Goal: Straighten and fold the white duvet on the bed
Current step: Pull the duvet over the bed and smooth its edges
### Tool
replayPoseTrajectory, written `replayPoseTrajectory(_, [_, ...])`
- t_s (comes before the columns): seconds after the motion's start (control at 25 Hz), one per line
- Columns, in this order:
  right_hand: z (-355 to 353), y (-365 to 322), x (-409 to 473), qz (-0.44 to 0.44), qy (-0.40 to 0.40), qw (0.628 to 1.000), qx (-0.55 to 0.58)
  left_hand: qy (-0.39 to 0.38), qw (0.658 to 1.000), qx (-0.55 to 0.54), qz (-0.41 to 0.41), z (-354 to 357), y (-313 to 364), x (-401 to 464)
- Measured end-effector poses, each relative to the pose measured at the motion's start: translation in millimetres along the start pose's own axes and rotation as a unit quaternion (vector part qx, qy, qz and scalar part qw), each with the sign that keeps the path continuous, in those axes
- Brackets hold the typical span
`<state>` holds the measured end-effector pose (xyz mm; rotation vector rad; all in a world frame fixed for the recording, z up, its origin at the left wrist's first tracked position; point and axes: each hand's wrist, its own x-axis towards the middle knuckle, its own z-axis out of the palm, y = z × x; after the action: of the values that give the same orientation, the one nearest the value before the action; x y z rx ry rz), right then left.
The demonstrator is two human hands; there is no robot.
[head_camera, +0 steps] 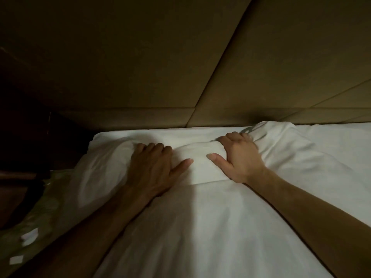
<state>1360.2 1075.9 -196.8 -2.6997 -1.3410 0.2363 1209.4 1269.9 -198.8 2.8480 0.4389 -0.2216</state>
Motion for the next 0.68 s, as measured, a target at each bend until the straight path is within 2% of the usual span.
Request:
replayPoseTrajectory(0.12, [-16, -1, -19, -0.027, 0.104, 0.994, 0.011, 0.135, 0.989, -0.025, 0.049, -7, 3, -21])
replayPoseTrajectory(0.24, [-44, -11, -37, -0.041, 0.111, 0.993, 0.022, 0.186, 0.976, -0.092, 0.063, -25, 13, -35])
replayPoseTrajectory(0.36, [-89, -28, -71, -0.047, 0.104, 0.993, 0.0, 0.178, 0.971, -0.129, 0.093, -59, 32, -62])
replayPoseTrajectory(0.48, [-135, -53, -123, -0.048, 0.135, 0.989, -0.021, 0.196, 0.963, -0.136, 0.124, -93, 51, -110])
replayPoseTrajectory(0.68, [-192, -110, -216, -0.025, 0.143, 0.988, -0.047, 0.138, 0.97, -0.162, 0.113, -146, 81, -203])
